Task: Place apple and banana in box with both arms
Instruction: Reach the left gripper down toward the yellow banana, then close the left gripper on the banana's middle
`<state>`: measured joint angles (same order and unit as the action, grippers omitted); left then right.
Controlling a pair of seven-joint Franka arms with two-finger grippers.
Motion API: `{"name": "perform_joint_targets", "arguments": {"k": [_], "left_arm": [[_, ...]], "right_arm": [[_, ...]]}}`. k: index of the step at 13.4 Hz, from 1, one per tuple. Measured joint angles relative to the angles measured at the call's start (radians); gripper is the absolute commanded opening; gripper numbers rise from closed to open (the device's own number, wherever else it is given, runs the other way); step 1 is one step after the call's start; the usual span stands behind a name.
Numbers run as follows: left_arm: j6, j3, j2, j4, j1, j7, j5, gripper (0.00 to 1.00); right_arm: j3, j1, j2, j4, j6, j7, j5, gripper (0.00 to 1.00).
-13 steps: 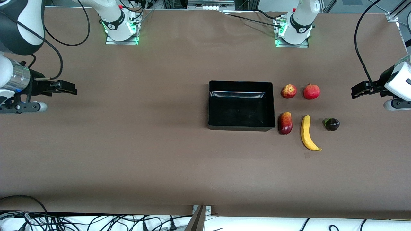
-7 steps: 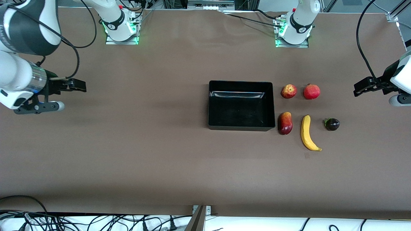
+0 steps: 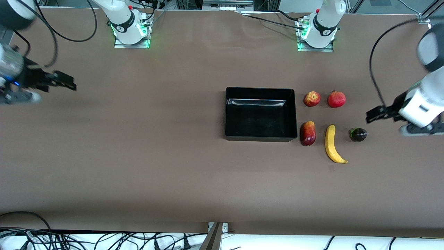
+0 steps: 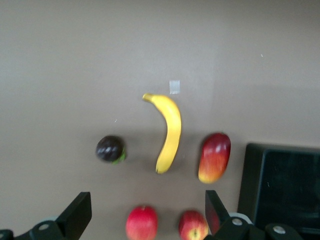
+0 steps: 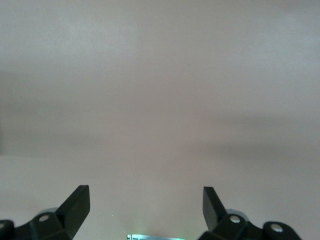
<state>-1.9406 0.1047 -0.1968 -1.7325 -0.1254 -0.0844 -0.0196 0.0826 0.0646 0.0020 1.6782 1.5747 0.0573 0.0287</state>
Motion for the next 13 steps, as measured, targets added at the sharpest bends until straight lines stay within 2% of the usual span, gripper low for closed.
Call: {"name": "perform_joint_targets", "arguments": {"k": [3,7,9,12,13], "left_arm": [[-0.188,0.001,-0.093,-0.087,0.003,-0.022,0.002,1.0],[-0.426,0.0,-0.189,-0.238,0.004,-0.03,0.002,1.0],[-0.488,0.001,-0.231,-0.278,0.005,-0.03,0.002,1.0],[-0.552,0.001,-0.298,-0.287,0.015,-0.03,0.002,1.0],[-0.557,0.001,-0.317,-0.287,0.016,-0.03,0.002,0.95]], "right_arm": [[-0.015,-0.001,-0.03,0.009,-0.017,-0.01,-0.063,1.0],[-0.015,-0.001,-0.027,0.005,-0.019,-0.017,-0.069,1.0],[-0.013,-0.002,-0.027,0.0,-0.016,-0.017,-0.069,1.0],[-0.013,-0.002,-0.026,-0.008,-0.016,-0.017,-0.069,1.0],[-0.014,-0.002,-0.027,-0.011,-0.017,-0.017,-0.069,1.0]]}}
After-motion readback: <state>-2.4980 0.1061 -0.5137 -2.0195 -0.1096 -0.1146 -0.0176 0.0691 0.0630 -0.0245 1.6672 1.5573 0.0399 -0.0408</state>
